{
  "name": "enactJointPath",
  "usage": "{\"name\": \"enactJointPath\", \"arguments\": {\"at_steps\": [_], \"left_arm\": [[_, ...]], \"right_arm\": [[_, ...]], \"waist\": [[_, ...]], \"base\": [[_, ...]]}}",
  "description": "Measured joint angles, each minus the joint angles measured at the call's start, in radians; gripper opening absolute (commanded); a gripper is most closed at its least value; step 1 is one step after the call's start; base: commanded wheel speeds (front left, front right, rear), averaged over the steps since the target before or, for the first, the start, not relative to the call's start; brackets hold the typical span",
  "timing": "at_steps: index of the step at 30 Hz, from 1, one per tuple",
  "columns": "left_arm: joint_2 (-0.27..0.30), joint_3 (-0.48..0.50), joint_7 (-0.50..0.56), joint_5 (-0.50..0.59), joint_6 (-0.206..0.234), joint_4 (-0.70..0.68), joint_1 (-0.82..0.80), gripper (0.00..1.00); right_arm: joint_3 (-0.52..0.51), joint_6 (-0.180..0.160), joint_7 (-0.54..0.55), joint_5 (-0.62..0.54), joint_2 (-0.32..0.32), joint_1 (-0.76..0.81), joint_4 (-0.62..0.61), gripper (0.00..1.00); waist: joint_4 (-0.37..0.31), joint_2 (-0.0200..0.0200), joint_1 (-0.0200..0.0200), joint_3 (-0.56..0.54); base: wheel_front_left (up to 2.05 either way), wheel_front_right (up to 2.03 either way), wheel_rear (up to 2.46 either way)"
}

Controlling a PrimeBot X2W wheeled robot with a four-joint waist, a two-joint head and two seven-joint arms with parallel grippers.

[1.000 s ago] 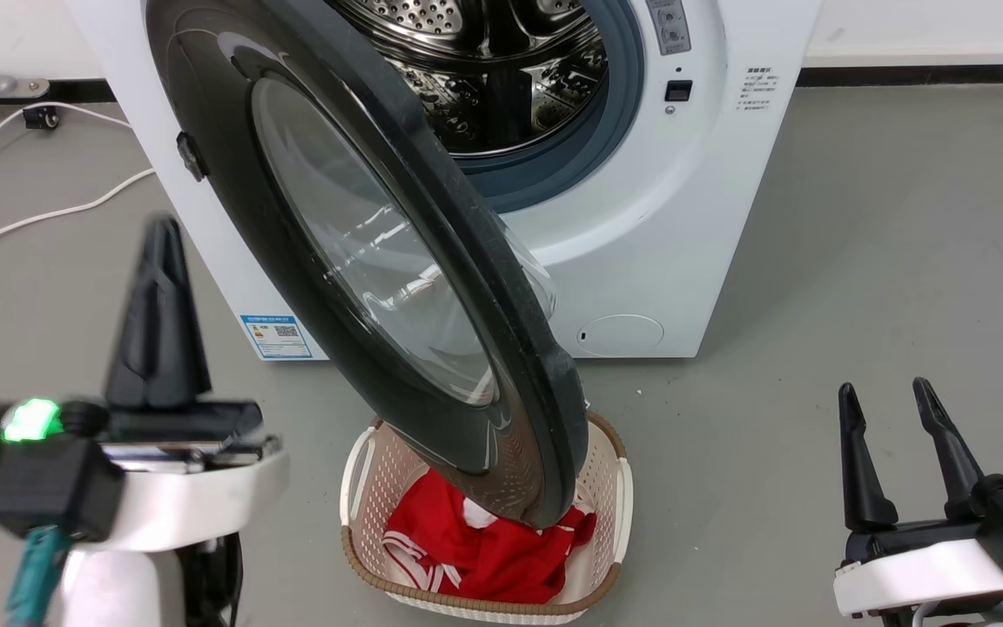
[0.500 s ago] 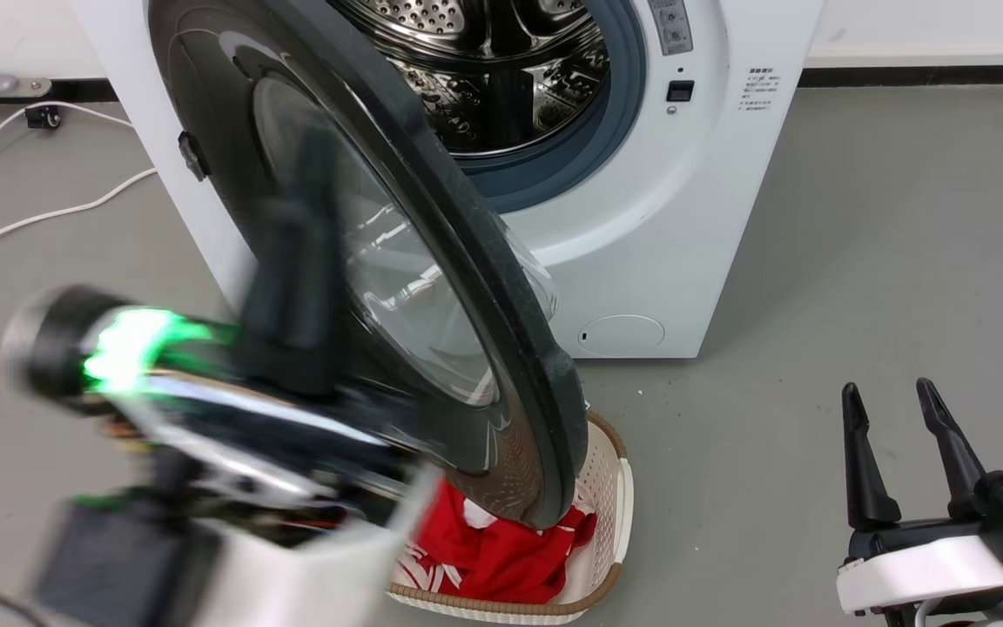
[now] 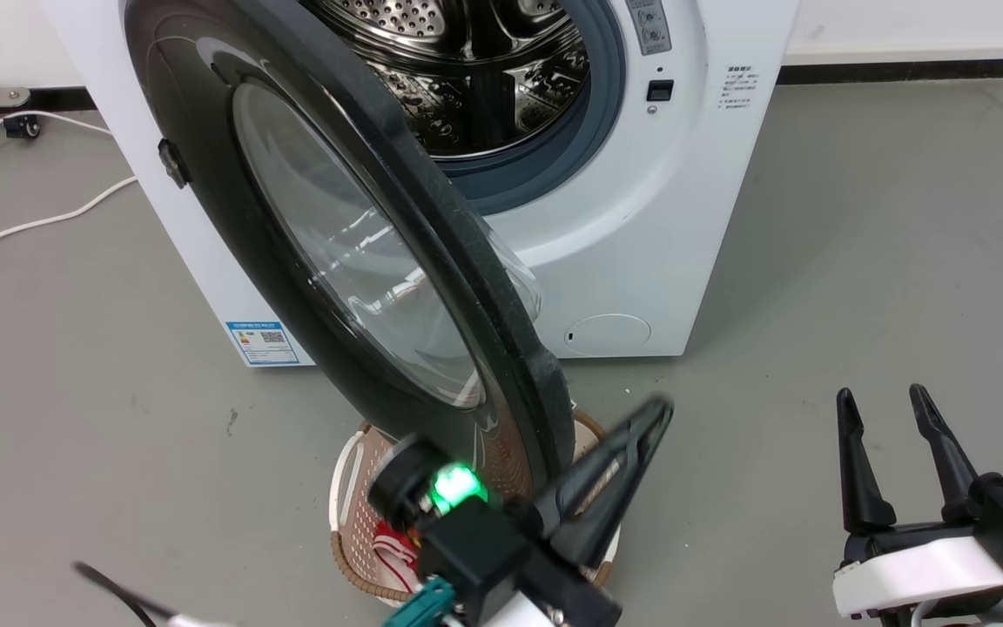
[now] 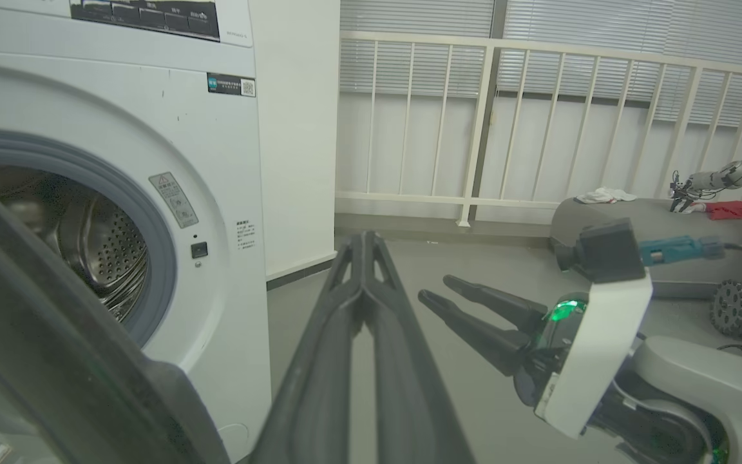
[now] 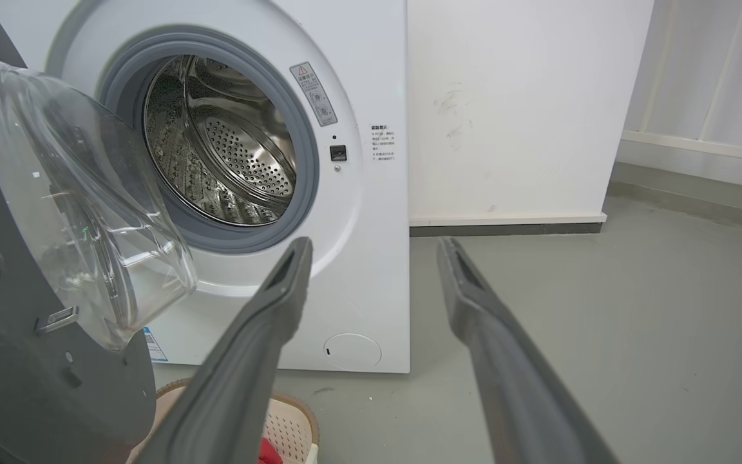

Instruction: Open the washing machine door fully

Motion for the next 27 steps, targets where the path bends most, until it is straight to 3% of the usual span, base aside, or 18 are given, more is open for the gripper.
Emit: {"name": "enactJointPath", "arguments": {"at_steps": [6, 15, 27], "left_arm": [[0.024, -0.007, 0.069, -0.013, 0.015, 0.123, 0.042, 0.0], [-0.007, -0.006, 0.004, -0.015, 0.035, 0.255, -0.049, 0.0], [-0.025, 0.024, -0.049, -0.041, 0.102, 0.381, -0.128, 0.0]], "right_arm": [[0.002, 0.0, 0.004, 0.006, 0.0, 0.0, 0.006, 1.0], [0.013, 0.0, 0.009, 0.014, 0.0, -0.003, 0.015, 1.0], [0.019, 0.0, 0.007, 0.031, 0.0, -0.006, 0.032, 1.0]], "waist": [[0.001, 0.0, 0.0, 0.005], [-0.008, 0.0, 0.0, 0.009], [-0.035, 0.0, 0.0, 0.02]], "base": [[0.0, 0.0, 0.0], [0.0, 0.0, 0.0], [0.0, 0.0, 0.0]]}}
